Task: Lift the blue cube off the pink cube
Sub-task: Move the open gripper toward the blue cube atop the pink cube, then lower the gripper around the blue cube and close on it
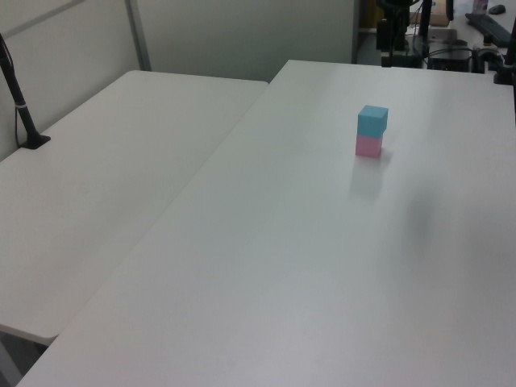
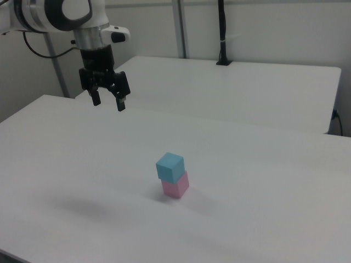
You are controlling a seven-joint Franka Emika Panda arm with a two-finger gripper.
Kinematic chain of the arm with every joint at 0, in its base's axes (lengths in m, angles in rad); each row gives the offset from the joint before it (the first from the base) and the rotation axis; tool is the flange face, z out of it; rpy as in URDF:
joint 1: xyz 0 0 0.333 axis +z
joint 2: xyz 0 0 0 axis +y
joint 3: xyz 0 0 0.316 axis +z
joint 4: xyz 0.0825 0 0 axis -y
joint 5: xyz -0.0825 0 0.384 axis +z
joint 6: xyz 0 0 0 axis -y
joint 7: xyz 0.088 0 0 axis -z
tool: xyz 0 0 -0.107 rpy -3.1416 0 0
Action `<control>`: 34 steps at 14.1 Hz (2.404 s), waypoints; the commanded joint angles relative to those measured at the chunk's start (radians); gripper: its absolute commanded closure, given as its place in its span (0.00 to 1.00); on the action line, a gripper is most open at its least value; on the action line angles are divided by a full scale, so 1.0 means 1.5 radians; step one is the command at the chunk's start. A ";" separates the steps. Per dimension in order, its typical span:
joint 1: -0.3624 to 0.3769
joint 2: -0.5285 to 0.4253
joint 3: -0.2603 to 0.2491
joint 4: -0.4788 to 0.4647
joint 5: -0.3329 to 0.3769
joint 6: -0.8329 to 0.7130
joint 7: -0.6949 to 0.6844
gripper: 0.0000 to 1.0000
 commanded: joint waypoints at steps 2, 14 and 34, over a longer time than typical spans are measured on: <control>0.011 0.005 -0.015 0.001 0.021 0.022 -0.004 0.00; 0.012 0.015 -0.105 -0.003 0.030 0.074 -0.063 0.00; 0.068 0.139 -0.208 -0.176 0.028 0.345 -0.120 0.70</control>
